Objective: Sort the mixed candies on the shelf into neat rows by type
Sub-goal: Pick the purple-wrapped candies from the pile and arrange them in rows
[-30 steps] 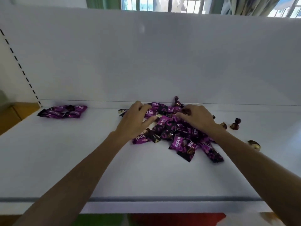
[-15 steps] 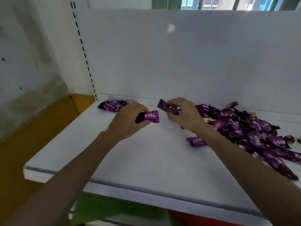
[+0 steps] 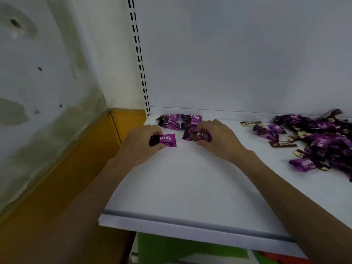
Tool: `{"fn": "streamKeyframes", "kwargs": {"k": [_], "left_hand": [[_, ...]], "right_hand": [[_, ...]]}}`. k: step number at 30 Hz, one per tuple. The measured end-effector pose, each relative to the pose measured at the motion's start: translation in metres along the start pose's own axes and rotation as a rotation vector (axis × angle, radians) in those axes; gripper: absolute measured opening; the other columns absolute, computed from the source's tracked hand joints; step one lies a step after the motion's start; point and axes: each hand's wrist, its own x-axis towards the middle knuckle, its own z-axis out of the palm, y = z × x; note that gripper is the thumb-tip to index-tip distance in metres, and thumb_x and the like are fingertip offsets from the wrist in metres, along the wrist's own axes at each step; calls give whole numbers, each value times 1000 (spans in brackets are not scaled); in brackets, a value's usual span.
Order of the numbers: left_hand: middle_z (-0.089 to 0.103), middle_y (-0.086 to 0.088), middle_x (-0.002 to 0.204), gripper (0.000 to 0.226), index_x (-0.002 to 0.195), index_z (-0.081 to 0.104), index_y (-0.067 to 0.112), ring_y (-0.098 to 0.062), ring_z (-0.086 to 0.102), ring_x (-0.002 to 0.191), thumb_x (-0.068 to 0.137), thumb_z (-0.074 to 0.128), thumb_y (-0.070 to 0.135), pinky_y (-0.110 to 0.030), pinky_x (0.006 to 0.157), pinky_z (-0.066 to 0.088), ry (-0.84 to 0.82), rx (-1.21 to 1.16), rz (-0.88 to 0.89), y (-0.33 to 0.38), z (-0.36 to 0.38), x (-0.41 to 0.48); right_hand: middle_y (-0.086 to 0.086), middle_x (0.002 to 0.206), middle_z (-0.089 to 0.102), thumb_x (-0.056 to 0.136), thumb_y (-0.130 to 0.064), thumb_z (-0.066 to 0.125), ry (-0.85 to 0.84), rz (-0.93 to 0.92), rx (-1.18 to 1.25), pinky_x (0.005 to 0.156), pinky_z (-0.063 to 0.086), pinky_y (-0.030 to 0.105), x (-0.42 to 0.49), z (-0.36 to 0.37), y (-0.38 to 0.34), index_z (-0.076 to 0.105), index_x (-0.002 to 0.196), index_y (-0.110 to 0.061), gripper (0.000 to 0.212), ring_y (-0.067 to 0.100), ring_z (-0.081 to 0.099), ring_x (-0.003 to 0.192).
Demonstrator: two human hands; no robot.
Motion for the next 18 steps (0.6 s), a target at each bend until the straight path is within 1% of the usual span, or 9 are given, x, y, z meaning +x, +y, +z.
{"fn": "streamKeyframes", "kwargs": {"k": [3,6,9,13,15,18], "left_hand": [[63,-4,101,32,108,61,14,-20,54,93,81,68,28,-30,77,46,8,-12,34,-13,9,3],[63,-5,104,31,110,60,14,-19,52,93,81,66,25,-31,78,46,1,-43,46,-18,15,9],[63,-5,106,32,111,59,14,-19,51,95,82,65,27,-30,78,44,-13,-24,72,-21,20,18],[58,-4,117,38,117,60,16,-21,47,106,83,65,31,-27,85,38,16,18,93,-23,25,30],[58,-4,118,39,119,59,18,-20,47,107,84,63,34,-26,83,35,20,35,87,-24,27,33],[60,-3,115,37,118,60,20,-20,50,103,85,61,37,-26,80,37,26,46,83,-26,28,37]], "right_hand": [[6,102,62,83,-17,61,9,29,2,80,41,35,3,15,-9,61,108,-13,25,25,52,99],[6,104,62,83,-15,58,23,90,1,83,42,38,7,25,-11,62,109,-13,27,26,51,100],[8,110,60,81,-12,58,22,157,6,86,41,36,12,29,-7,62,111,-12,31,27,48,103],[9,114,59,80,-15,60,21,201,44,87,39,34,18,30,-6,63,110,-12,31,27,47,106],[9,113,59,80,-17,60,23,209,41,88,38,33,20,31,-6,63,111,-13,32,26,47,108],[8,111,59,81,-15,60,47,208,33,84,37,31,21,35,-4,63,112,-14,32,26,47,107]]}}
